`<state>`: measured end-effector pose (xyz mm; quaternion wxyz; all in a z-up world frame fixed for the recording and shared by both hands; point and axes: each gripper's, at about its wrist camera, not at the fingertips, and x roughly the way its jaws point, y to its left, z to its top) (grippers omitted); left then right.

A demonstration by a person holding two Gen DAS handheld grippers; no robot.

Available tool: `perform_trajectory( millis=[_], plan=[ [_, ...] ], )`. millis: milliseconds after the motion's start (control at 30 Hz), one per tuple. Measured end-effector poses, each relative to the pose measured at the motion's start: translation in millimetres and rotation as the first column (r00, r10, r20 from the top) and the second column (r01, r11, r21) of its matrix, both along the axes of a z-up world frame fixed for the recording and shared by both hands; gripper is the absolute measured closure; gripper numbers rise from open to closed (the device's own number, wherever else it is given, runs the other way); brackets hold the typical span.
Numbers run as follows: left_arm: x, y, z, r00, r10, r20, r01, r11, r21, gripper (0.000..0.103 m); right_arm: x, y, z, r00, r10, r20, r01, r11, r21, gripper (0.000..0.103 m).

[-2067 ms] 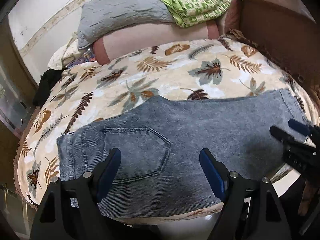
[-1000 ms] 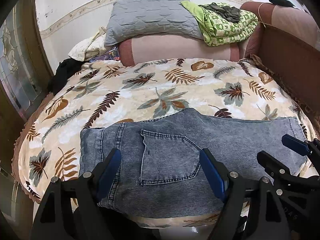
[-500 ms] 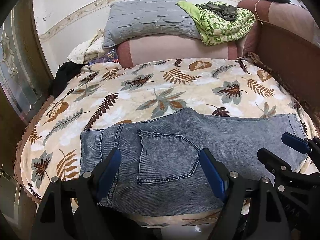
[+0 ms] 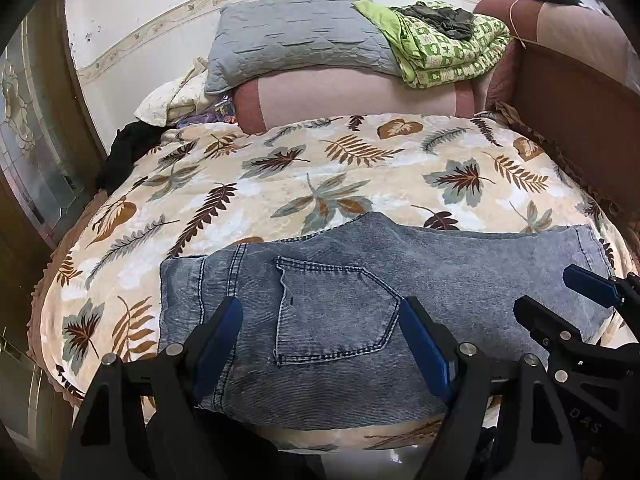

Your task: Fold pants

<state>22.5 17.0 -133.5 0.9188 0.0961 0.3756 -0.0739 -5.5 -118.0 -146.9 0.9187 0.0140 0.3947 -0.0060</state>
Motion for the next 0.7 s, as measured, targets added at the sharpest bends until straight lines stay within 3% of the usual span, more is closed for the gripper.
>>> perform_trajectory(
  millis=[700],
  plan=[
    [-3.7,-11.0,-2.3,1.0,-0.02,-0.006,0.02,0.999,0.028,0.022,0.4,-9.1,2.1,0.999,-0.037,-0.004,0.037,0.999,-0.015,0.035]
  ],
)
